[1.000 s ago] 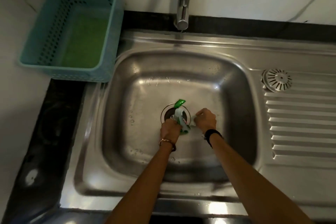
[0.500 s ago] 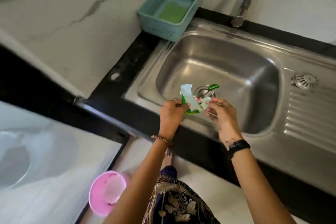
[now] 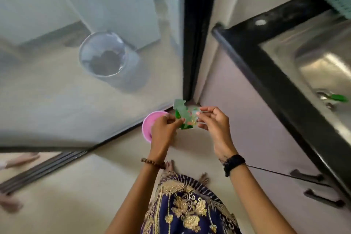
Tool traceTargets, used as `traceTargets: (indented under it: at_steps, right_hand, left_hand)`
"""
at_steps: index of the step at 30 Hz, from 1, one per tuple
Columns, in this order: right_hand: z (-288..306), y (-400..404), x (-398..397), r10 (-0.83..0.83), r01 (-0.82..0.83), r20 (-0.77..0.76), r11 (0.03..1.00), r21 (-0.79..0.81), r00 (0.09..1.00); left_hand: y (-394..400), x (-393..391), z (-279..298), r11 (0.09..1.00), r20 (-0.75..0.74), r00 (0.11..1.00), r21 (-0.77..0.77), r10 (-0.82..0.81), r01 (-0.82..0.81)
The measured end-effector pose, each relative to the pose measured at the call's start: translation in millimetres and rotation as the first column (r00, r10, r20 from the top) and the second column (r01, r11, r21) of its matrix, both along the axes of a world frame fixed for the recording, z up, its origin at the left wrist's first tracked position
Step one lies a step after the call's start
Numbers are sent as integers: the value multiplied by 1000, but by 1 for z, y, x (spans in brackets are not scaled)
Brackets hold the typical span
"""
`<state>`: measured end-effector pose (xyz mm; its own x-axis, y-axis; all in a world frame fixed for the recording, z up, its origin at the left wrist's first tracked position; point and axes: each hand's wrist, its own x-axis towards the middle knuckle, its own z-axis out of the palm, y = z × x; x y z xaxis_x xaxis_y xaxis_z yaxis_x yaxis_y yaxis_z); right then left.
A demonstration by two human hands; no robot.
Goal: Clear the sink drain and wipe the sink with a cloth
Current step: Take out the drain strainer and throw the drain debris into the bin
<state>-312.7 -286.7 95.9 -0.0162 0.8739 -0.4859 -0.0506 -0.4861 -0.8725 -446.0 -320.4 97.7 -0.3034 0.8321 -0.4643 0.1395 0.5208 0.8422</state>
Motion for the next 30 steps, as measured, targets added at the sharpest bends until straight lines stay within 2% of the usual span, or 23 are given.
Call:
traceTargets:
  at_steps: [3, 5, 8, 12, 15, 19, 21, 23, 24, 27, 29, 30]
  right_hand:
    - [-56, -4, -48, 117, -112, 60, 990, -90, 991]
    - [-102, -2, -72, 167, -150, 104, 976, -157, 980]
    - [-194, 10, -110, 243, -204, 192, 958, -203, 951]
    - [-322, 27, -144, 301, -236, 308, 944, -229, 903]
    - [-407, 38, -164, 351, -269, 366, 928, -258, 862]
    - [-489, 43, -182, 420, -313, 362, 895, -319, 832]
    - [-503, 40, -185, 447, -325, 346, 876, -357, 825]
    - [-492, 36, -184, 397, -271, 289, 880, -390, 871]
    - [-479, 34, -182, 342, -225, 242, 885, -408, 908]
    - [-402, 34, -175, 65, -15, 93, 887, -462, 994]
    - [-332, 33, -164, -72, 50, -26, 868, -494, 997]
    - [-291, 34, -156, -127, 60, -100, 862, -504, 987]
  left_hand:
    - [-21, -52, -62, 970, 90, 977, -166, 194, -178]
    - [-25, -76, -112, 906, 159, 929, -324, 334, -271]
    - [-17, -107, -207, 831, 217, 861, -447, 461, -332]
    - [2, -134, -329, 820, 175, 864, -447, 472, -358]
    - [13, -148, -409, 826, 71, 903, -439, 424, -353]
    - [18, -157, -481, 858, 127, 952, -478, 279, -188]
    - [15, -158, -491, 855, 97, 965, -491, 242, -165]
    - [12, -156, -476, 840, 129, 932, -488, 338, -237]
    - [10, -152, -462, 818, 201, 881, -502, 428, -283]
    - [16, -141, -383, 746, 426, 650, -567, 629, -350]
    - [23, -127, -320, 737, 502, 551, -558, 666, -382]
    - [28, -120, -282, 748, 533, 532, -547, 658, -376]
